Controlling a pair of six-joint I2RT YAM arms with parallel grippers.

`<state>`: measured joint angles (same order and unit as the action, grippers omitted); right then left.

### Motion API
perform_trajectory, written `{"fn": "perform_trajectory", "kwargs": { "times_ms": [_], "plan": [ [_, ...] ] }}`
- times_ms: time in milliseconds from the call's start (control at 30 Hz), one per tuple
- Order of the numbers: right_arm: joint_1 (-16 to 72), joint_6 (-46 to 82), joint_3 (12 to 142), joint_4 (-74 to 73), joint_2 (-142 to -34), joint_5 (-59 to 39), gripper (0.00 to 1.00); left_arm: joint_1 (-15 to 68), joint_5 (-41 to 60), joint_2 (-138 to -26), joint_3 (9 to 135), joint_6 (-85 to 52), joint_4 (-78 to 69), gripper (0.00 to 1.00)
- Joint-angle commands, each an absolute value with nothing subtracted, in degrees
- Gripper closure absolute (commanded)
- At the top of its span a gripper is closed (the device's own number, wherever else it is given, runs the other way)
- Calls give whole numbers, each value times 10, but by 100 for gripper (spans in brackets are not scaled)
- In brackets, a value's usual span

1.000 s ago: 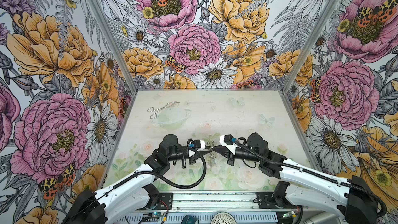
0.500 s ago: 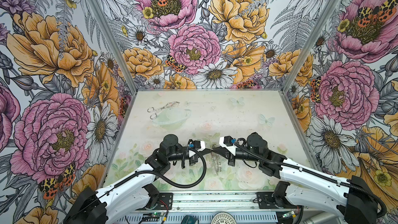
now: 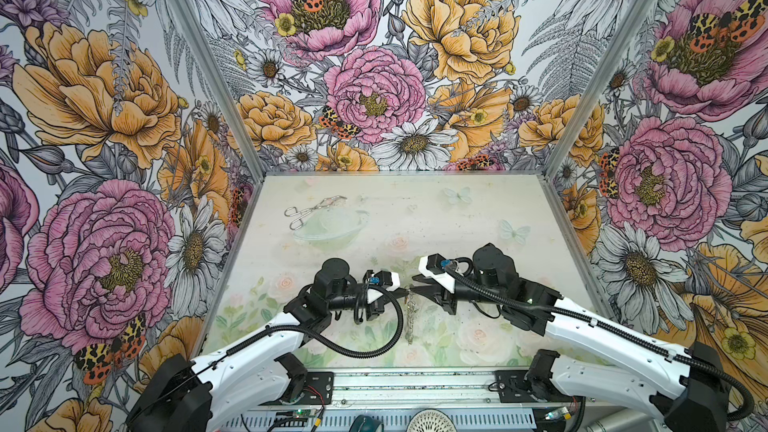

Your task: Put the keys on the keyring

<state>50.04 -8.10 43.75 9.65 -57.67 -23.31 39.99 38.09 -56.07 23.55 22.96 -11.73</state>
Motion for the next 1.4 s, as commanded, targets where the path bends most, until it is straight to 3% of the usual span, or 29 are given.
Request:
{"fn": "perform_trajectory", "kwargs": {
  "times_ms": [0, 233, 867, 1233, 1367],
  "plan": [
    [503, -95, 494, 228, -598, -203, 72, 408, 363, -566, 262, 252, -107, 100],
    [507, -113, 555, 326, -644, -198, 75, 410, 364, -564, 261, 254, -105, 100],
    [524, -128, 575, 318, -686, -196, 85, 410, 382, -563, 262, 252, -104, 100],
    [523, -130, 577, 304, -695, -204, 100, 412, 388, -568, 263, 251, -104, 100],
    [521, -129, 573, 300, -683, -194, 100, 411, 384, -567, 263, 251, -104, 98]
  ]
}}
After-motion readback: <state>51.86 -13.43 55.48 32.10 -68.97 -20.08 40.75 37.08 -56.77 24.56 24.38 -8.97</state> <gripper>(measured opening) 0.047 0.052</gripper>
